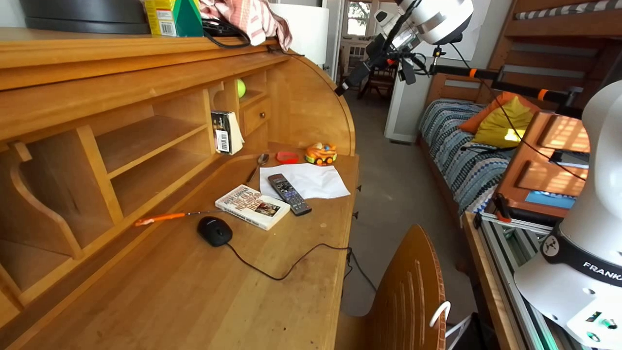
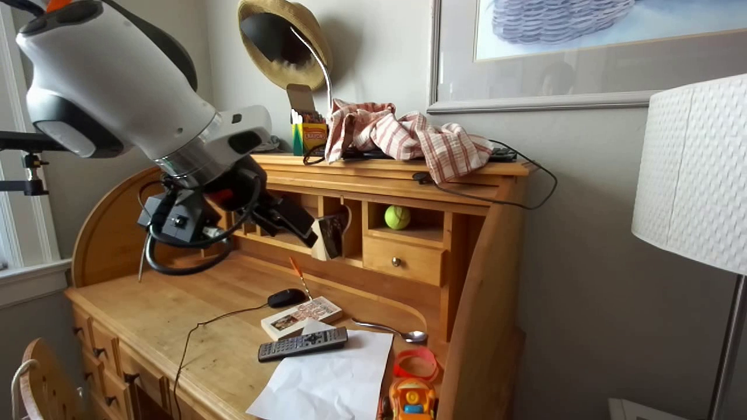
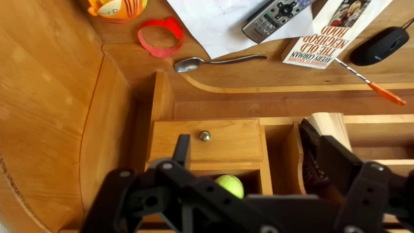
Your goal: Open the right drawer
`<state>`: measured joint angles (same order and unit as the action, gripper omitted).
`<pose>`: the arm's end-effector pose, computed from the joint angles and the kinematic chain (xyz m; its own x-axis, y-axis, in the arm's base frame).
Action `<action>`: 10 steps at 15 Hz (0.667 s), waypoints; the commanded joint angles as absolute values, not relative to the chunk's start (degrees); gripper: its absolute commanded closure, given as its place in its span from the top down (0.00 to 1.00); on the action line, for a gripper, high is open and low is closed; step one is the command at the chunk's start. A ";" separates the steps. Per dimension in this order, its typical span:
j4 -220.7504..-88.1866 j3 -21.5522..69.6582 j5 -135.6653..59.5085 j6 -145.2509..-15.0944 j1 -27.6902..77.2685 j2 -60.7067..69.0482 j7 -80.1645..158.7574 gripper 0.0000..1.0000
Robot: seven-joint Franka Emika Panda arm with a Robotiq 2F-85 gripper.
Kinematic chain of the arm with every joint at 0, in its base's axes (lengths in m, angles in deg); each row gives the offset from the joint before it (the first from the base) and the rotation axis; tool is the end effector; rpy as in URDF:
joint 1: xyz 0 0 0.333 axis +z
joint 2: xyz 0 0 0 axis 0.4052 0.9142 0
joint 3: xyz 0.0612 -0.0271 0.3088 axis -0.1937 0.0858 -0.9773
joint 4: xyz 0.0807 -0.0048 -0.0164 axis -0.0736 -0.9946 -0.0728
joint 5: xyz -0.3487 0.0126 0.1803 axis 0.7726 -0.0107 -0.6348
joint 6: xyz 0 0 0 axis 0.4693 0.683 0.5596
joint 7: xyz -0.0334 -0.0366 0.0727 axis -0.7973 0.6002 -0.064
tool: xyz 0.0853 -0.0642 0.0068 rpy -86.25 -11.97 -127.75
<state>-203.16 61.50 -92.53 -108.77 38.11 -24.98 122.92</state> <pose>0.4138 -0.2642 0.3985 0.7263 0.0537 0.6852 0.0628 -0.9980 0.0116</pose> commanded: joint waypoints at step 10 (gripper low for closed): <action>-197.65 66.80 -121.02 -109.35 42.92 -21.10 144.45 1.00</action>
